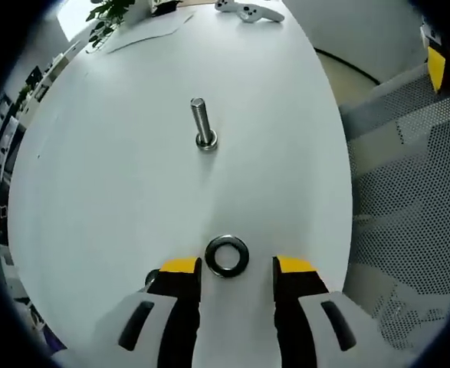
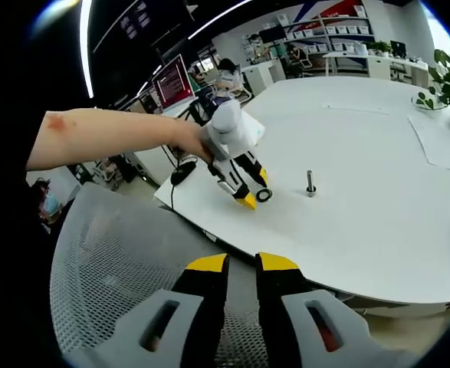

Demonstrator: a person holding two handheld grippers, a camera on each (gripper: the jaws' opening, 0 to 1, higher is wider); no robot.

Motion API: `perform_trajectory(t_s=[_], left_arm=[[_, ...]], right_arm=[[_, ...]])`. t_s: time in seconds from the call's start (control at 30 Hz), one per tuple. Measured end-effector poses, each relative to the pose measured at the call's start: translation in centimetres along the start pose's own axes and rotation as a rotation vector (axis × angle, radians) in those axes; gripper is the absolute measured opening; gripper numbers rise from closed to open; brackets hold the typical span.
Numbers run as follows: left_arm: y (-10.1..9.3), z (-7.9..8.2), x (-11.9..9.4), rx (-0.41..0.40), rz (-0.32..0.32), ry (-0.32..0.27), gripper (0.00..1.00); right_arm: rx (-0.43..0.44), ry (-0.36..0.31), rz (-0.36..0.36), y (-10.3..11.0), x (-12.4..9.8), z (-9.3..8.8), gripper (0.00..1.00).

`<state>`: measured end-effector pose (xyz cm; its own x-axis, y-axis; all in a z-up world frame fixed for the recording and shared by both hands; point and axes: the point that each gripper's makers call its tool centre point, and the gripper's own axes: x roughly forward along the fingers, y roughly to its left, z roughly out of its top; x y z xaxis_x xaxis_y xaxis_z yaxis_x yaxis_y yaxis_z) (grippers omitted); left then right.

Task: Place the washer onto the threaded stud by aligning its center hole with the stud, sliding it down to the base, and recovering from edge contact or off-axis alignment until the washer reaches the visible bottom stop.

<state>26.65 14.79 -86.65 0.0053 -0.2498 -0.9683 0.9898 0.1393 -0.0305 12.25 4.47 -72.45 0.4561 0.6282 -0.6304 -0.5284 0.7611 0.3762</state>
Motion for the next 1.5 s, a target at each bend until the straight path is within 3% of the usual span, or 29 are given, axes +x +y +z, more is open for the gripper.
perform_trajectory(t_s=[0.37, 0.57, 0.7, 0.77, 1.33, 1.5], left_arm=[[0.4, 0.1, 0.0, 0.072, 0.024, 0.019, 0.26], [0.4, 0.6, 0.1, 0.037, 0.030, 0.026, 0.27], [0.0, 0.7, 0.1, 0.114, 0.023, 0.035, 0.21], [0.0, 0.7, -0.1, 0.088, 0.025, 0.042, 0.20], [-0.4, 0.7, -0.4, 0.125, 0.083, 0.025, 0.18], [-0.1, 0.9, -1.2, 0.082, 0.079, 0.000, 0.18]], right_arm=[[0.002, -0.004, 0.002, 0.0, 0.0, 0.1, 0.17], [0.002, -0.004, 0.001, 0.0, 0.0, 0.1, 0.17], [0.004, -0.005, 0.000, 0.0, 0.0, 0.1, 0.17], [0.005, -0.006, -0.001, 0.0, 0.0, 0.1, 0.17], [0.007, -0.017, -0.001, 0.0, -0.1, 0.2, 0.16], [0.007, -0.016, -0.002, 0.0, -0.1, 0.2, 0.16]])
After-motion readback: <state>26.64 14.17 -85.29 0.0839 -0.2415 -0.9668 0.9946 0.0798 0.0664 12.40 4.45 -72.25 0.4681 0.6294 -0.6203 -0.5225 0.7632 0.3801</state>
